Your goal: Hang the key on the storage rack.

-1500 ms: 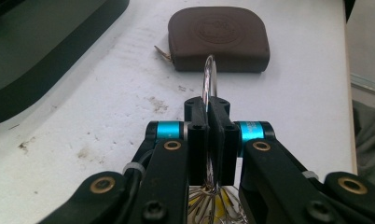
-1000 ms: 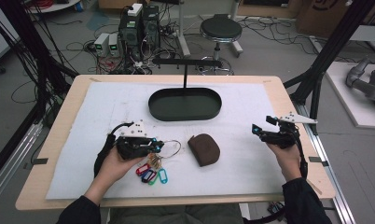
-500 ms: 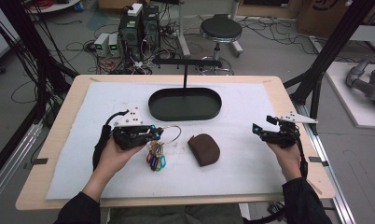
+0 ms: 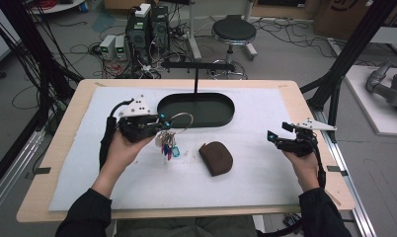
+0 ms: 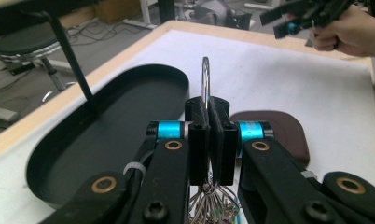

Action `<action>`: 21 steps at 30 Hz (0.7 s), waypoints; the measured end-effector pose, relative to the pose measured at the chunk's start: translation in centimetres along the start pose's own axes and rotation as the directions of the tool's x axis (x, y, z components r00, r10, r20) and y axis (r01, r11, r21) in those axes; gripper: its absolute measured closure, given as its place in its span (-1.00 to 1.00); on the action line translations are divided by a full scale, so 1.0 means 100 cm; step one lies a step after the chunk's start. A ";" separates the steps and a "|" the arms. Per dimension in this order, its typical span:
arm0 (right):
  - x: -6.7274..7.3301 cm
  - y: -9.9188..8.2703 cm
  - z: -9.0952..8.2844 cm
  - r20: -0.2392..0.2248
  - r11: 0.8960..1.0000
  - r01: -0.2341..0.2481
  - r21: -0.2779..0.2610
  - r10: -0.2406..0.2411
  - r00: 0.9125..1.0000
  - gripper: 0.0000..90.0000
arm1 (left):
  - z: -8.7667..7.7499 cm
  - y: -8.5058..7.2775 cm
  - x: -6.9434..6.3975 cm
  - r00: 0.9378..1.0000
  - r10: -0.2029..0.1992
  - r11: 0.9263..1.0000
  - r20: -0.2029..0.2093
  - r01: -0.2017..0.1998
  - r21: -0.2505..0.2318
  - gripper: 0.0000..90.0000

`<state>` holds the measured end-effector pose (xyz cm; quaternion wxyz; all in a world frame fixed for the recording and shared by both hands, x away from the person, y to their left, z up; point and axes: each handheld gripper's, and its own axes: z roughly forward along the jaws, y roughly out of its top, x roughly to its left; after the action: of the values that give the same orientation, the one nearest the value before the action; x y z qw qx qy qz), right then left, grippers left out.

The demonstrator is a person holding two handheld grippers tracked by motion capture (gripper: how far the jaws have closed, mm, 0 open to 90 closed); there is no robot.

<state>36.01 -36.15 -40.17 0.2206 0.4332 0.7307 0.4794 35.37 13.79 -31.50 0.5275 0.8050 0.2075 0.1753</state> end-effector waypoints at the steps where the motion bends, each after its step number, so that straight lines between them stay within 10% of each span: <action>1: 0.000 0.000 0.000 0.000 1.000 0.001 -0.001 -0.001 1.000 -0.55 | 0.000 0.002 0.001 1.000 0.000 1.000 -0.006 0.000 -0.003 0.92; 21: 0.000 0.000 0.001 0.000 1.000 0.000 -0.001 0.000 1.000 -0.55 | 0.005 0.018 0.040 0.992 -0.044 0.996 -0.122 0.034 -0.077 0.92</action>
<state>36.06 -36.11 -40.19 0.2209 0.4331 0.7303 0.4799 39.26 14.82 -29.73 0.5467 0.7681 0.2486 0.2219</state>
